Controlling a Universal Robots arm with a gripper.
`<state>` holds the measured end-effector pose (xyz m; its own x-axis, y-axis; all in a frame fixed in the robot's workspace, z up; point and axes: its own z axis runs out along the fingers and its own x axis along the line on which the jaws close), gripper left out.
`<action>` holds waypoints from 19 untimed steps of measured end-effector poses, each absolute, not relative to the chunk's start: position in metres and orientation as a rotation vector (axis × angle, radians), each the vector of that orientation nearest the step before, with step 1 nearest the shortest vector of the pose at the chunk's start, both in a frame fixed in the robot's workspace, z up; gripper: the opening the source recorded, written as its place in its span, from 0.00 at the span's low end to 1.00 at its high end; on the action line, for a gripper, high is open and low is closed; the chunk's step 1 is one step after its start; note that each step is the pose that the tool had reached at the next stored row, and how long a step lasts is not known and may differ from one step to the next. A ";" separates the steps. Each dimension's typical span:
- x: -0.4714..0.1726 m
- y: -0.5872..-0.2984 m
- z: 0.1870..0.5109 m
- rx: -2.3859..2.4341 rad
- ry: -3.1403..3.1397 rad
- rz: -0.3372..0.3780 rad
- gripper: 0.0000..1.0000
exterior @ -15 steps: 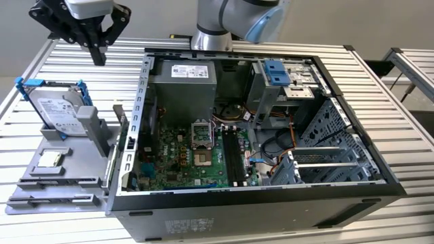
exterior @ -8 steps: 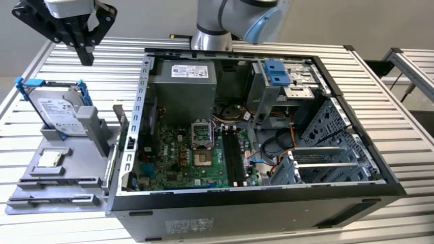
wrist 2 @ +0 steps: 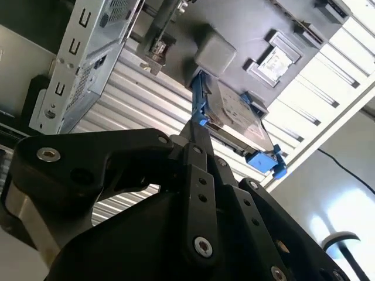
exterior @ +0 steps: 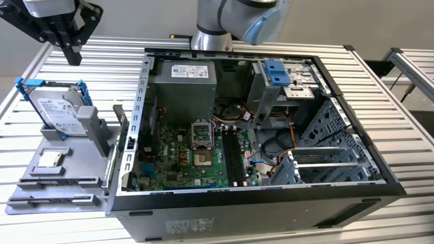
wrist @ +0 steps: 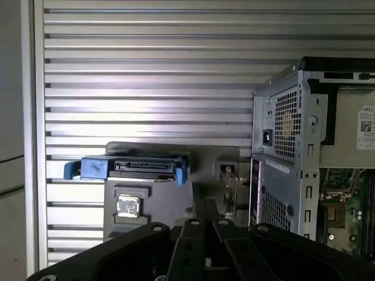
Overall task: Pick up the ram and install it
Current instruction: 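Reach for the ram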
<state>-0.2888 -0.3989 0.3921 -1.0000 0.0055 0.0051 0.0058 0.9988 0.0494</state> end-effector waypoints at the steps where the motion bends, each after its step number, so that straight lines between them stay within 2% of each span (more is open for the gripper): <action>1: -0.291 -0.399 0.392 -0.009 -3.135 -0.078 0.00; 19: -0.340 -0.399 0.392 -0.010 -3.105 -0.077 0.00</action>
<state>-0.3400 -0.3989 0.3921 -0.9994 0.0055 0.0354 0.0073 0.9988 0.0492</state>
